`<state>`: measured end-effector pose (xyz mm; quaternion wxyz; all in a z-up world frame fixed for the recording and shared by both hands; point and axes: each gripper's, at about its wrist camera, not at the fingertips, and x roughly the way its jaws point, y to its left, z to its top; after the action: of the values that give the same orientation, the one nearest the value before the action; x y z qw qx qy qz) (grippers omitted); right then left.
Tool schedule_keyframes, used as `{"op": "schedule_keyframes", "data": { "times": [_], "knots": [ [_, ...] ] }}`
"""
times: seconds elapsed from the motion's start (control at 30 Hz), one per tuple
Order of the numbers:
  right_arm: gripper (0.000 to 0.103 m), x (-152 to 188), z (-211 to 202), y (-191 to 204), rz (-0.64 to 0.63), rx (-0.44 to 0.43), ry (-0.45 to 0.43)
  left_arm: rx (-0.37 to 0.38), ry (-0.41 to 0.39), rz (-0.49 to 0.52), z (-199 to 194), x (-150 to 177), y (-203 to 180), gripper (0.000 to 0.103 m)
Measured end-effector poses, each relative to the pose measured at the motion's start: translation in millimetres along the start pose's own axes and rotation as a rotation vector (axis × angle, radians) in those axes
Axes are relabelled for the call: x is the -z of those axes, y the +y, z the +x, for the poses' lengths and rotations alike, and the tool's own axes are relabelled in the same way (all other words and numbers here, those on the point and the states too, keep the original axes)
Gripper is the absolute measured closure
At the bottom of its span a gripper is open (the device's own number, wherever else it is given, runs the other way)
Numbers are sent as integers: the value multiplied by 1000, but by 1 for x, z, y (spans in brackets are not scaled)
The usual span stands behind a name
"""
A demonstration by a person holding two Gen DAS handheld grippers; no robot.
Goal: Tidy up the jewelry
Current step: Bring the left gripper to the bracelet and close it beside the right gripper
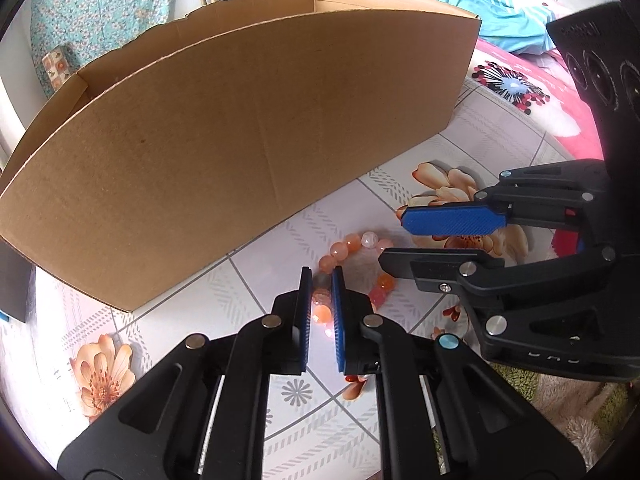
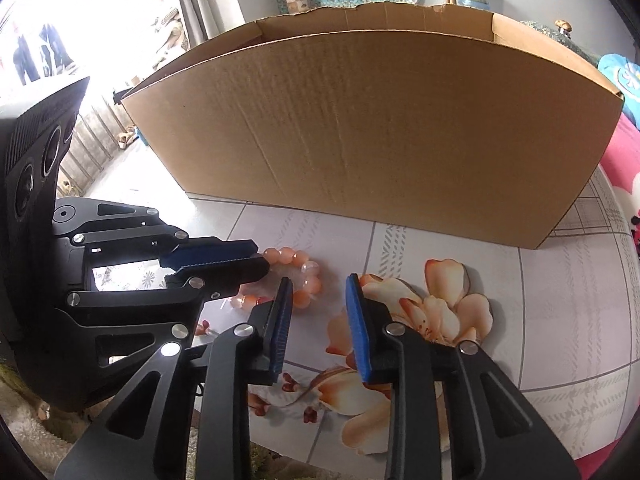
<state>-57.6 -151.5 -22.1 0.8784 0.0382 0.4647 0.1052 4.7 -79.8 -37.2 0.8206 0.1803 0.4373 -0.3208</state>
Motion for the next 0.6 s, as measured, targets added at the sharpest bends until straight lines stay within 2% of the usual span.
{"op": "schedule_keyframes", "data": {
  "times": [0.13, 0.27, 0.5, 0.6],
  "knots": [
    [81, -5, 0, -4, 27, -31, 17, 0, -5, -1, -1, 1, 1, 94],
    [81, -10, -2, -14, 101, -82, -10, 12, -11, -16, -1, 2, 3, 94],
    [81, -17, 11, 1, 43, -35, 11, 21, -23, -26, -4, 4, 7, 94],
    [88, -20, 15, 9, 8, 0, 17, 19, -25, -25, -4, 5, 7, 94]
  ]
}}
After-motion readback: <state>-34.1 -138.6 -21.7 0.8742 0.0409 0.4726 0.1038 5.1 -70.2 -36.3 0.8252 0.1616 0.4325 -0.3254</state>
